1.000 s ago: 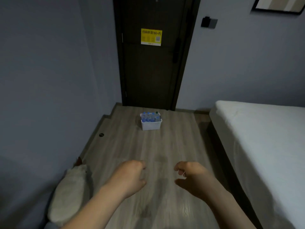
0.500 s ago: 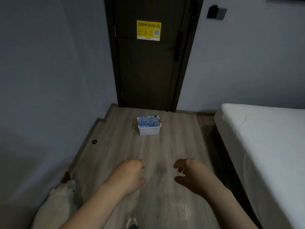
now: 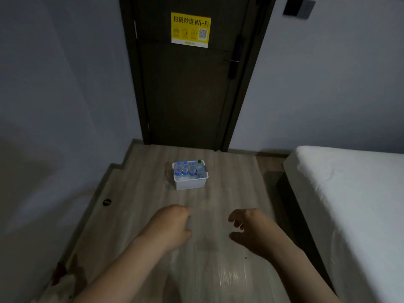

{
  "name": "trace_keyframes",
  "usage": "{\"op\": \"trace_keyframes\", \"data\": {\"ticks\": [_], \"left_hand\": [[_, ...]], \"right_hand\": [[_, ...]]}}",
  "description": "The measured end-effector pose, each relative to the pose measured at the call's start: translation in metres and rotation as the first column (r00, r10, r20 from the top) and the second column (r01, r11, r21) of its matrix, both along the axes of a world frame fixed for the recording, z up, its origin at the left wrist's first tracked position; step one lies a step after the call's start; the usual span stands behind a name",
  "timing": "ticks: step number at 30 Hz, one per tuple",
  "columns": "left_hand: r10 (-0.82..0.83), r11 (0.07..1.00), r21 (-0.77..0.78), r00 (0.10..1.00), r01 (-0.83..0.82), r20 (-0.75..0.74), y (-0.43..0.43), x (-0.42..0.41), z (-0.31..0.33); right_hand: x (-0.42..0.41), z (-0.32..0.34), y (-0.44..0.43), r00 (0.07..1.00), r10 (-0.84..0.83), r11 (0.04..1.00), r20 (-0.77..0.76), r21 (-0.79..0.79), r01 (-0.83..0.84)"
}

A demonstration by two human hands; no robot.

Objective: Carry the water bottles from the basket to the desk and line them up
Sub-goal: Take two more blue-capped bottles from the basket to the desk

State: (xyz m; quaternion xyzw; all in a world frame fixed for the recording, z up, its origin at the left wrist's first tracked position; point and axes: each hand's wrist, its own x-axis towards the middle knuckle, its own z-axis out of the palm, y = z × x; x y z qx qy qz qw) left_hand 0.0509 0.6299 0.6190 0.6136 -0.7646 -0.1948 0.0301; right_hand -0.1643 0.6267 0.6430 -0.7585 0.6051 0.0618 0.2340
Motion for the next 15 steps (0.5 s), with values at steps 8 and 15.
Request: {"op": "trace_keyframes", "data": {"ticks": [8,15], "left_hand": [[0.032,0.999,0.029,0.999,-0.033,0.037,-0.121,-0.012,-0.017],[0.124,0.991,0.043,0.992,-0.125,0.018,-0.22,-0.035,-0.018]], "right_hand": [[-0.018,-0.029,-0.128,1.0,0.026,1.0,-0.011,-0.005,-0.026],[-0.046,-0.036,-0.254,0.999,0.044,0.999,0.014,-0.032,-0.044]]}}
